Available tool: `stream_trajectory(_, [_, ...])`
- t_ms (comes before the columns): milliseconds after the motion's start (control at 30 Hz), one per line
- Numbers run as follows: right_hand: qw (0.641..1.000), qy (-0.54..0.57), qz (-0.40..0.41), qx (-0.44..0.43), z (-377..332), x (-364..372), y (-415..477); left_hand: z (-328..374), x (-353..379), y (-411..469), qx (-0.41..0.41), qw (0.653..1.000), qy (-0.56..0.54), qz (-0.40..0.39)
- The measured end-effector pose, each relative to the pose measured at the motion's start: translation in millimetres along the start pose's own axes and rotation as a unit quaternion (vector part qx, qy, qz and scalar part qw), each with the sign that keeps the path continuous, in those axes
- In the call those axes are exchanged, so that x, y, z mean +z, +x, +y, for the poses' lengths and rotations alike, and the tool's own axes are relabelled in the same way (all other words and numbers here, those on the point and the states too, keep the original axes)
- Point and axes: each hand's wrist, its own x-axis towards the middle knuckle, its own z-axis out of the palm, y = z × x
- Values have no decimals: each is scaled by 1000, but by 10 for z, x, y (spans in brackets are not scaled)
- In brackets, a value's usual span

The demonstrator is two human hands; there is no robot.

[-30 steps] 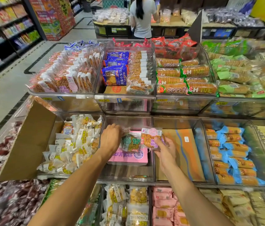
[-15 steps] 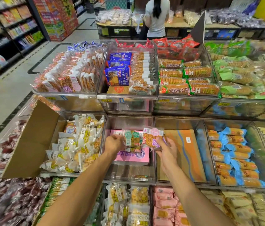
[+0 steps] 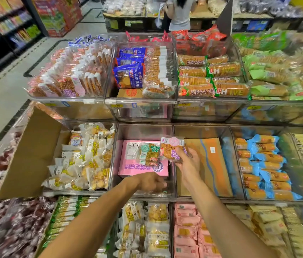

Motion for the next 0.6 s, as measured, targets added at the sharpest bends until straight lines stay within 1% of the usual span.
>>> stream_trajectory(67, [1000,-7,5,3,23,-8,25,33,14,78,-43,996,-24,-68])
stream_trajectory(100, [1000,-10,4,4,32,-12,36,106,-3,76,-57,994,-30,-87])
stream_trajectory(200, [1000,-7,0,7,67,-30,71,145,-13,148,-75,992,-40,-97])
stream_trajectory(333, [1000,-6,-5,9,91,-36,109,49,38,144,-41,997,-50,-33])
stream_trajectory(467, [1000,-8,2,9,113,-37,137,-19,-28,-80,26,996,-80,19])
stream_trajectory(533, [1000,-9,9,5,119,-24,143,7,-121,-276,63,991,-112,44])
stream_trajectory(600, [1000,-8,12,4,111,-17,140,42,-251,-512,103,977,-167,76])
